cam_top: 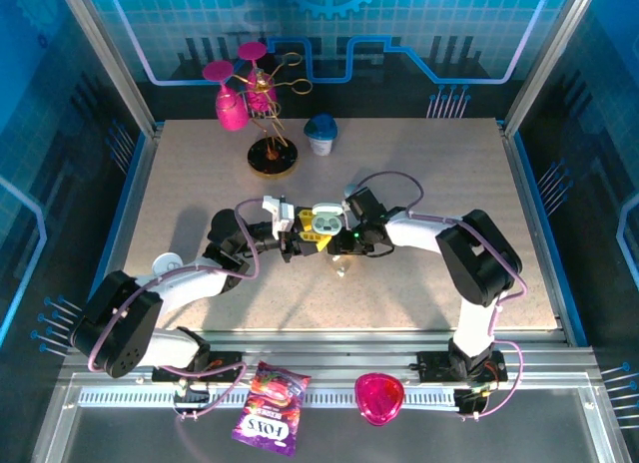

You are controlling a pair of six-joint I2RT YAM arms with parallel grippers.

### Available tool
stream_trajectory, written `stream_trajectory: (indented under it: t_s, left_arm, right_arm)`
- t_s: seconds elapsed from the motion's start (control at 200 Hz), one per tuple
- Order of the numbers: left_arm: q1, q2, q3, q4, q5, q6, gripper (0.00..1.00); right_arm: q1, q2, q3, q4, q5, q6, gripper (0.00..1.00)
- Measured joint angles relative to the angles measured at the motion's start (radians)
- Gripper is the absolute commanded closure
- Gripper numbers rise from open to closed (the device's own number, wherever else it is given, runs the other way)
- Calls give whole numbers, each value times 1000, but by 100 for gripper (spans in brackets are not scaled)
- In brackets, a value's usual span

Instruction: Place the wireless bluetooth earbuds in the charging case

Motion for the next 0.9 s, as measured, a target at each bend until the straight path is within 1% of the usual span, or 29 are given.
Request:
stream_trajectory:
  t_s: [0.415,0.901]
  left_arm:
    - [0,3,0,0,0,0,77]
    - [0,12,0,0,0,0,77]
  right_arm:
    - [37,4,2,15,-23,18,65]
    - [41,4,2,24,-30,23,68]
